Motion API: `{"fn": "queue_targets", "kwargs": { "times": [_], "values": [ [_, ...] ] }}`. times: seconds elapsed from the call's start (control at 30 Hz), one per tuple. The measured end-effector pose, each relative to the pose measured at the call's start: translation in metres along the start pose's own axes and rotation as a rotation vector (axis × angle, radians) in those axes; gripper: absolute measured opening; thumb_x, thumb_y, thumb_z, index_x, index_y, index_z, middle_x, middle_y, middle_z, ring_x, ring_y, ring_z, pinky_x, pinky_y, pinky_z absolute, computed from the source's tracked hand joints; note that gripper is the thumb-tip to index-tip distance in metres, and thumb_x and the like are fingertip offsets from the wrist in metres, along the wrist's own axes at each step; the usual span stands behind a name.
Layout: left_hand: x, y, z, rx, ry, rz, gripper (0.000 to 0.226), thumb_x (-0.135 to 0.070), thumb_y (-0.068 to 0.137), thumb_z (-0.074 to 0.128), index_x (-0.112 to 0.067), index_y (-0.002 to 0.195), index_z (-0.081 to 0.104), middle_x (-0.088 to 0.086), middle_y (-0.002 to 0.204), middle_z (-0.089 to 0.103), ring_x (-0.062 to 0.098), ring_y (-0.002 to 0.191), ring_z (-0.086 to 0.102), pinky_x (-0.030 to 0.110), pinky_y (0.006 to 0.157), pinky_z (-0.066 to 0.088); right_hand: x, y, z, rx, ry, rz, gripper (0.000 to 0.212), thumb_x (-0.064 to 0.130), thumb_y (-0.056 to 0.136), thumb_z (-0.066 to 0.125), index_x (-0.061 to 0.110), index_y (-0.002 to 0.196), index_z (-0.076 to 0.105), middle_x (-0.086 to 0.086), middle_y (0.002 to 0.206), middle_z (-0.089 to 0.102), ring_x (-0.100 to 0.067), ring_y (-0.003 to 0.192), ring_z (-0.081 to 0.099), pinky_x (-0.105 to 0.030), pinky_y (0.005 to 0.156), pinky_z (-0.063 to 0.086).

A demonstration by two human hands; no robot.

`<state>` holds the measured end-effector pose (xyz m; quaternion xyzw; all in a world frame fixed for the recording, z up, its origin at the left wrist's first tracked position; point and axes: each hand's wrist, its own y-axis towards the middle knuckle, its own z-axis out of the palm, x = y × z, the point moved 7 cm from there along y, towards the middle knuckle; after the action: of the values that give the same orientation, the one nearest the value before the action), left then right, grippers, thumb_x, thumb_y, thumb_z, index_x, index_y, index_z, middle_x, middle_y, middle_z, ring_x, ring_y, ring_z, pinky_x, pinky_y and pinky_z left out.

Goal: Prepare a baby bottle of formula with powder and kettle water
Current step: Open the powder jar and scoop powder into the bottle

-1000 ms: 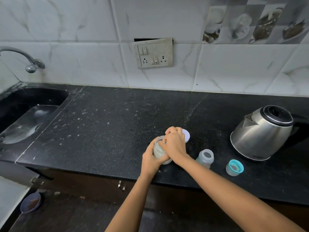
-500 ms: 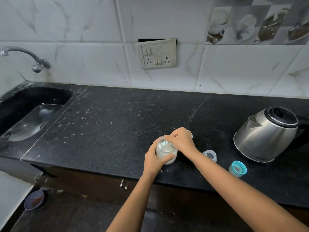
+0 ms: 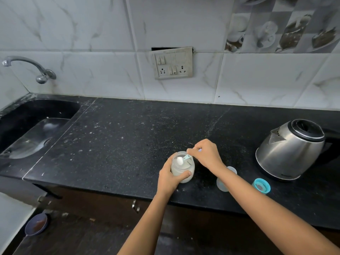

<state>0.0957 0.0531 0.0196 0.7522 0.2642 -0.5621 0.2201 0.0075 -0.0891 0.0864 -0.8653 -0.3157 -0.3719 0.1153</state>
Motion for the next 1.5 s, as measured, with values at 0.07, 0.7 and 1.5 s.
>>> {"fn": "queue_targets", "kwargs": {
  "times": [0.07, 0.7, 1.5],
  "values": [
    [0.002, 0.000, 0.000, -0.007, 0.000, -0.014, 0.068, -0.029, 0.066, 0.085, -0.045, 0.124, 0.053, -0.027, 0.122, 0.059, -0.004, 0.115, 0.054, 0.028, 0.096, 0.047, -0.011, 0.002, 0.001, 0.015, -0.065, 0.030, 0.043, 0.033, 0.074, 0.069, 0.014, 0.041, 0.049, 0.007, 0.065, 0.062, -0.017, 0.065, 0.055, -0.030, 0.061, 0.046],
    [-0.003, 0.005, -0.002, 0.042, 0.111, -0.038, 0.084, -0.046, 0.059, 0.085, -0.040, 0.133, 0.047, -0.018, 0.132, 0.056, 0.000, 0.121, 0.052, 0.040, 0.105, 0.045, -0.031, -0.008, -0.035, 0.047, 0.514, 0.466, 0.035, 0.031, 0.082, 0.074, -0.003, 0.092, 0.072, -0.006, 0.073, 0.055, -0.015, 0.069, 0.048, -0.027, 0.065, 0.042],
    [-0.025, -0.027, 0.128, 0.379, 0.218, 0.006, 0.103, -0.043, 0.064, 0.086, -0.032, 0.148, 0.028, -0.016, 0.152, 0.035, 0.003, 0.139, 0.032, 0.019, 0.109, 0.026, -0.131, -0.094, -0.120, -0.210, 0.521, 0.504, 0.021, 0.028, 0.082, 0.076, 0.007, 0.084, 0.076, -0.008, 0.082, 0.069, -0.014, 0.082, 0.059, -0.032, 0.079, 0.050]
  ]
}}
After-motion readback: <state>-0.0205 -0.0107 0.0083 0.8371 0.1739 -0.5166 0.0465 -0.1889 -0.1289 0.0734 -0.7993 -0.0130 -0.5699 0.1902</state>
